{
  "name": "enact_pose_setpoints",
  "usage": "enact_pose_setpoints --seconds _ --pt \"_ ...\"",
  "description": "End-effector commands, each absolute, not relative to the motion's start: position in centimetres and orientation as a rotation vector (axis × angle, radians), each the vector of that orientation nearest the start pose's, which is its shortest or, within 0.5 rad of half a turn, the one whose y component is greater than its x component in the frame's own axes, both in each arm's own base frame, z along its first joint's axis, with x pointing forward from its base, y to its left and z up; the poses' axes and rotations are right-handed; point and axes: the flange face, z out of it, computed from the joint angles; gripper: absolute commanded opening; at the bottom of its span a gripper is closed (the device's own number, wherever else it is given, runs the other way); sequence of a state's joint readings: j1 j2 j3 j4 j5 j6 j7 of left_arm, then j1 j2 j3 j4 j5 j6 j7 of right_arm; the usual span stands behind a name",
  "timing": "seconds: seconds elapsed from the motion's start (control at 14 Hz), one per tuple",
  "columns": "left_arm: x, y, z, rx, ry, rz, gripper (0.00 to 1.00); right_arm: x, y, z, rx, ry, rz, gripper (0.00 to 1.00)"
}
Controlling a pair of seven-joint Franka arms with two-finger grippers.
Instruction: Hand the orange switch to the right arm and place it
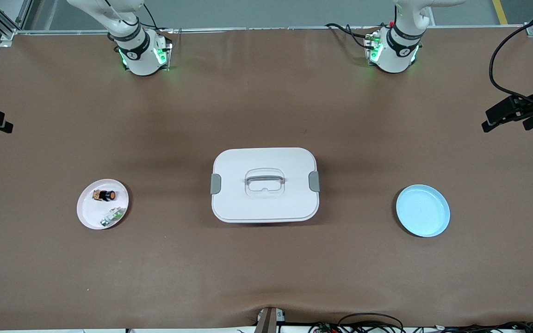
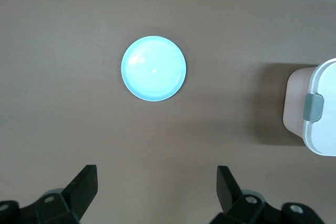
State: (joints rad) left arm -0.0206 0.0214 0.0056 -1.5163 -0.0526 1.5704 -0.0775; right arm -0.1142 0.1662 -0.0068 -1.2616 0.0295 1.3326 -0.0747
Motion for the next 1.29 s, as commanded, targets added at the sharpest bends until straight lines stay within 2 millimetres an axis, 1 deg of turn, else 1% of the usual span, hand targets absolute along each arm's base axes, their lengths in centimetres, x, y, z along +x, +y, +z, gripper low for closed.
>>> enact_pose_setpoints --seconds 0.0,0.21,0.5,0.79,0.93,1.21 --pt "56.0 -1.3 64.2 -3.174 -0.081 -0.044 1.00 56.4 -5.2 65.9 -3.089 0.134 0.150 1.00" --pt "56.0 -1.3 64.2 -3.174 -0.079 -0.044 1.00 56.2 -6.0 65.9 -3.092 0.163 0.134 1.00" --pt "56.0 -1.3 64.1 -3.174 -0.079 -0.042 1.00 56.0 -6.0 66.3 -3.092 0.154 0.074 1.00" --pt "56.0 -1.3 64.1 -3.174 -0.074 -0.042 1.00 55.8 -5.6 66.4 -3.094 0.133 0.079 1.00" --pt "56.0 -1.3 64.1 -3.174 -0.074 -0.042 1.00 55.6 -5.6 65.9 -3.091 0.133 0.102 1.00" --pt "56.0 -1.3 64.2 -3.174 -0.074 -0.044 1.00 54.9 -5.5 65.8 -3.094 0.128 0.134 1.00"
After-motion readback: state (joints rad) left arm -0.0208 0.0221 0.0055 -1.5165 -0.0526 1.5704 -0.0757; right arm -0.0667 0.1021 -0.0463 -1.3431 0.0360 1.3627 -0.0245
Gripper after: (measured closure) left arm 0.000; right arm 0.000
